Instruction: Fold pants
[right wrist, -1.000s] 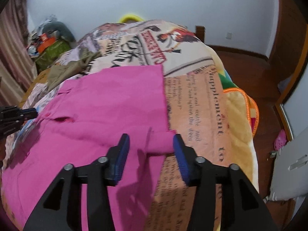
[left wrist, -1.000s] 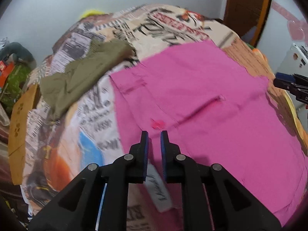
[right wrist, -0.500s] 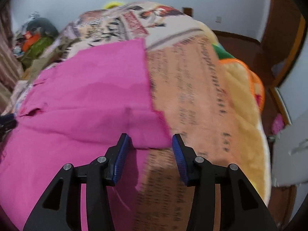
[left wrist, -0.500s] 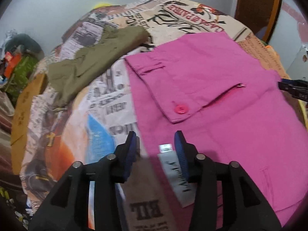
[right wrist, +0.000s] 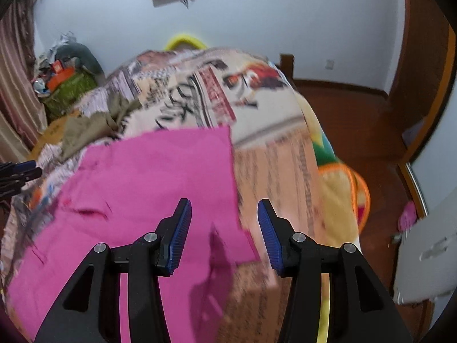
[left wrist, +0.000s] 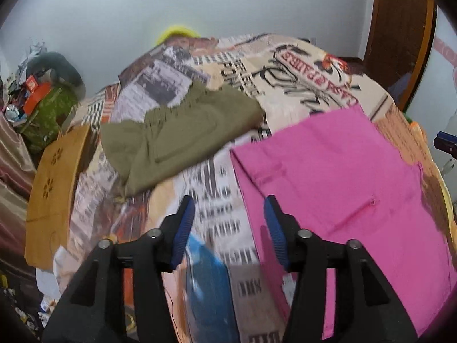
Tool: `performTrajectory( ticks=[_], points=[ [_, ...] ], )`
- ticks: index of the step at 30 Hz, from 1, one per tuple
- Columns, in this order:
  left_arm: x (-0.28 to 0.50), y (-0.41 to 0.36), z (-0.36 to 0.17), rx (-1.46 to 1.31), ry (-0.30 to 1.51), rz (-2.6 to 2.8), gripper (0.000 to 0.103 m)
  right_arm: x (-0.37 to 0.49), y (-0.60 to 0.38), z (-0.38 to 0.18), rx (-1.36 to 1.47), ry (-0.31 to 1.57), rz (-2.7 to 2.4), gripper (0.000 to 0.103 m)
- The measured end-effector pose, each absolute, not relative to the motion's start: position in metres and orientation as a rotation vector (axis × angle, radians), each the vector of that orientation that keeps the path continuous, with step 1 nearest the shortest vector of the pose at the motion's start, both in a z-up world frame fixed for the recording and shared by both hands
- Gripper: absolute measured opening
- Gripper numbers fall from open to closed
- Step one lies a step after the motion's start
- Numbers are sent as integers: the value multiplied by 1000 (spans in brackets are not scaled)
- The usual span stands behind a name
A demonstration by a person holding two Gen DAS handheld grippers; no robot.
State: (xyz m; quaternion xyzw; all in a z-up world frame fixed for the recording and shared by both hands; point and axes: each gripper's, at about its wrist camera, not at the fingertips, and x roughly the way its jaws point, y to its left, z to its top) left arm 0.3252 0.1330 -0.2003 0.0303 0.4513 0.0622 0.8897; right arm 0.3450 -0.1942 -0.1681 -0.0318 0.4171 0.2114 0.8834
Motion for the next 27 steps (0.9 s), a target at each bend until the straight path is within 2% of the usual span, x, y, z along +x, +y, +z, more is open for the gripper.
performTrajectory(
  ticks=[6, 16, 27],
  points=[
    [364, 138, -209, 38, 956, 108, 53, 371, -171, -171, -95, 849, 459, 46],
    [417, 151, -258, -28, 1039, 72, 53, 425, -153, -206, -68, 924, 463, 46],
    [434, 162, -288, -66, 1087, 46, 51, 474, -134, -239, -98, 1001, 490, 46]
  ],
)
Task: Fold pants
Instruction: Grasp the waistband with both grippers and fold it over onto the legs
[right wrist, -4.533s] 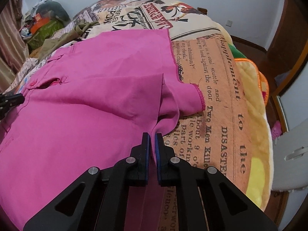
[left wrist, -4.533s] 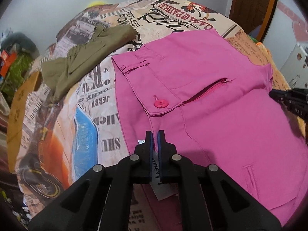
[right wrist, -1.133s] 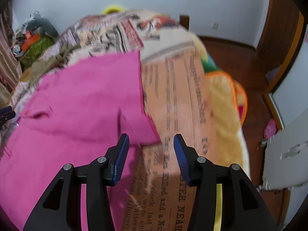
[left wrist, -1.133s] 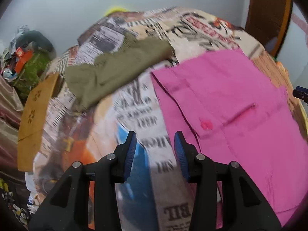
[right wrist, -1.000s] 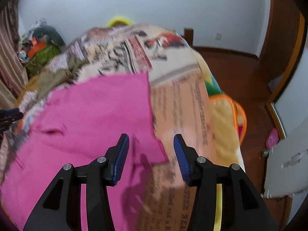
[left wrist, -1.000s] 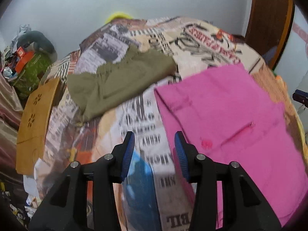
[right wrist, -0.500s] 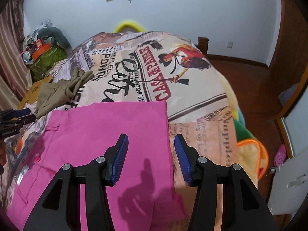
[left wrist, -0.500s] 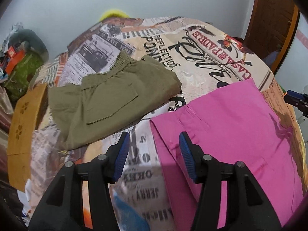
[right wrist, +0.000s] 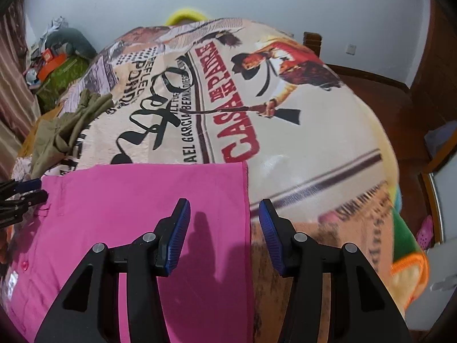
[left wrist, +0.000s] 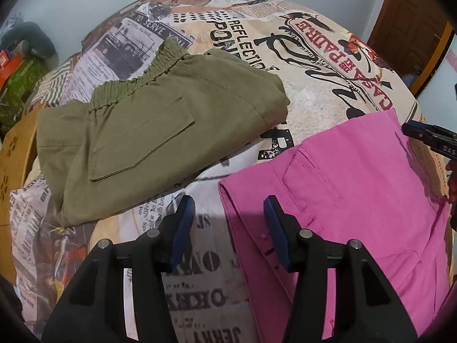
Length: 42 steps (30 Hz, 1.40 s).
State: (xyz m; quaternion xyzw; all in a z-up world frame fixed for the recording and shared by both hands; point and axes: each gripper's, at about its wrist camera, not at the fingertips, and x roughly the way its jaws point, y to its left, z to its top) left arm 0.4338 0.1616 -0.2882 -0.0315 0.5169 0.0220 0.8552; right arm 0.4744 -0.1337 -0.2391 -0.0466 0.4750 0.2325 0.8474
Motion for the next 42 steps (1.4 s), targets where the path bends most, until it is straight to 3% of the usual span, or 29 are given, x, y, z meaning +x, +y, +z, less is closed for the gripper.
performTrajectory(
  ticks=[2, 7, 9, 11, 14, 16, 23, 36, 42],
  points=[
    [436, 163, -290, -73, 1087, 41, 47, 481, -131, -244, -100, 1014, 497, 46],
    [443, 165, -293, -89, 1081, 32, 21, 489, -119, -253, -104, 1012, 528, 46],
    [444, 163, -294, -83, 1080, 38, 18, 487, -113, -256, -133, 998, 534, 45],
    [444, 161, -294, -70, 1076, 43, 15, 487, -110, -257, -149, 989, 540, 35],
    [442, 158, -291, -52, 1065, 50, 11, 489, -108, -258, -149, 989, 538, 8],
    [440, 155, -288, -31, 1053, 56, 8, 488, -107, -257, -162, 985, 528, 6],
    [430, 149, -257, 32, 962, 75, 6, 483, -119, -233, -120, 923, 522, 3],
    [412, 149, -152, 44, 767, 112, 6, 459, -128, -122, -62, 700, 540, 3],
    [385, 139, -137, 65, 755, 105, 6, 424, -136, -100, -42, 668, 561, 3]
  ],
)
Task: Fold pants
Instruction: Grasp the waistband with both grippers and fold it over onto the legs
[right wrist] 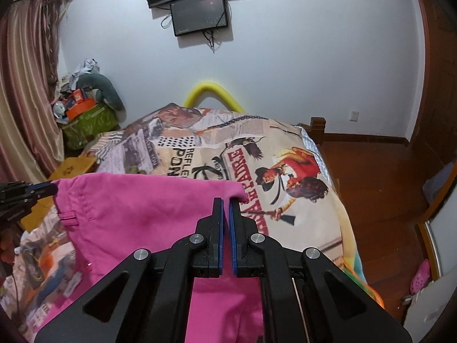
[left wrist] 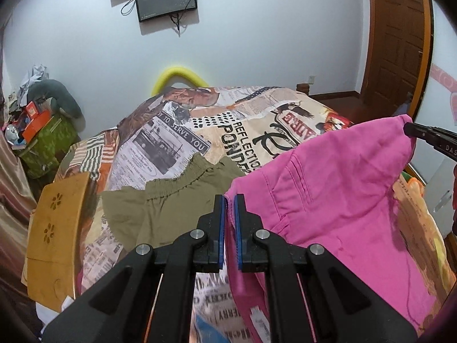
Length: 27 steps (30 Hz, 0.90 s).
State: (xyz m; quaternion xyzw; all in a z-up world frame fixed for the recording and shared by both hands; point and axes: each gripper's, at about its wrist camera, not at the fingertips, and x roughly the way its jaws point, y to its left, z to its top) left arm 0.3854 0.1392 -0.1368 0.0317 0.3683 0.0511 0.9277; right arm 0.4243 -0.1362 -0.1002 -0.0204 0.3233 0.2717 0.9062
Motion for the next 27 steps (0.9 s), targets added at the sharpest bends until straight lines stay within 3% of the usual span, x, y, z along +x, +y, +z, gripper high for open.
performTrajectory(
  ticks=[13, 27],
  points=[
    [300, 108, -134, 95, 767, 72, 6, 347, -169, -99, -25, 704, 559, 3],
    [216, 85, -188, 113, 882, 25, 5, 268, -186, -143, -75, 810, 568, 3]
  ],
)
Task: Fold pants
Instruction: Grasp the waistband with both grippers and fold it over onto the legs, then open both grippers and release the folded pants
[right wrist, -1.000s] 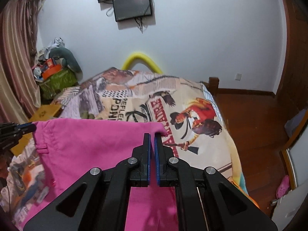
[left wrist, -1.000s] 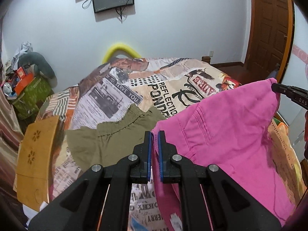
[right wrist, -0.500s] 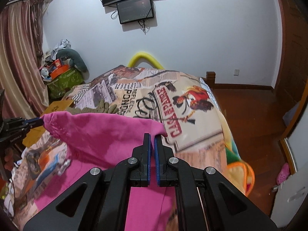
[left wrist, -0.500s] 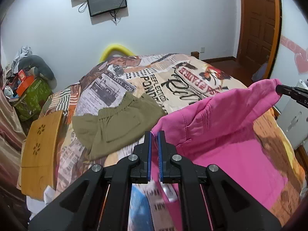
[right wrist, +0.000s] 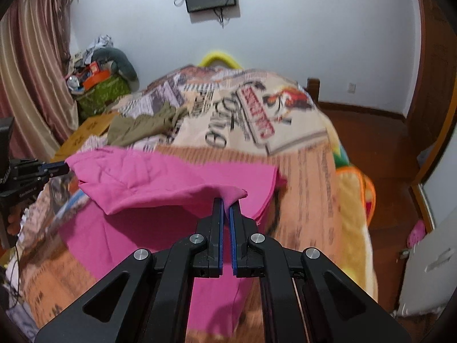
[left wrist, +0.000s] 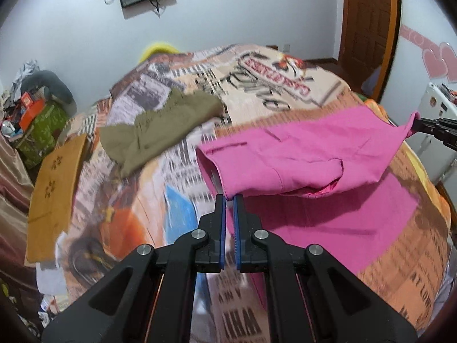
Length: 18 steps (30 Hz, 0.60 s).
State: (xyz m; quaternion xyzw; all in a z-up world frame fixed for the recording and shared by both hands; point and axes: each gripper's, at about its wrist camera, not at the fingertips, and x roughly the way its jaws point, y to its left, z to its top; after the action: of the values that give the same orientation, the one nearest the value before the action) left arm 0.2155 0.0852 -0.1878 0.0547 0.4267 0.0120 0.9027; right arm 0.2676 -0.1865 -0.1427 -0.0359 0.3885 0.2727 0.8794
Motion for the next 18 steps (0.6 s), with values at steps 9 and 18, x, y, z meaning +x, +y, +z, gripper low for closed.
performTrajectory(
  ticks=[9, 18],
  points=[
    [185, 82, -223, 121, 968, 27, 4, 233, -200, -189, -100, 891, 527, 3],
    [168, 80, -210, 163, 947, 47, 10, 212, -215, -192, -65, 916, 487, 8]
  ],
)
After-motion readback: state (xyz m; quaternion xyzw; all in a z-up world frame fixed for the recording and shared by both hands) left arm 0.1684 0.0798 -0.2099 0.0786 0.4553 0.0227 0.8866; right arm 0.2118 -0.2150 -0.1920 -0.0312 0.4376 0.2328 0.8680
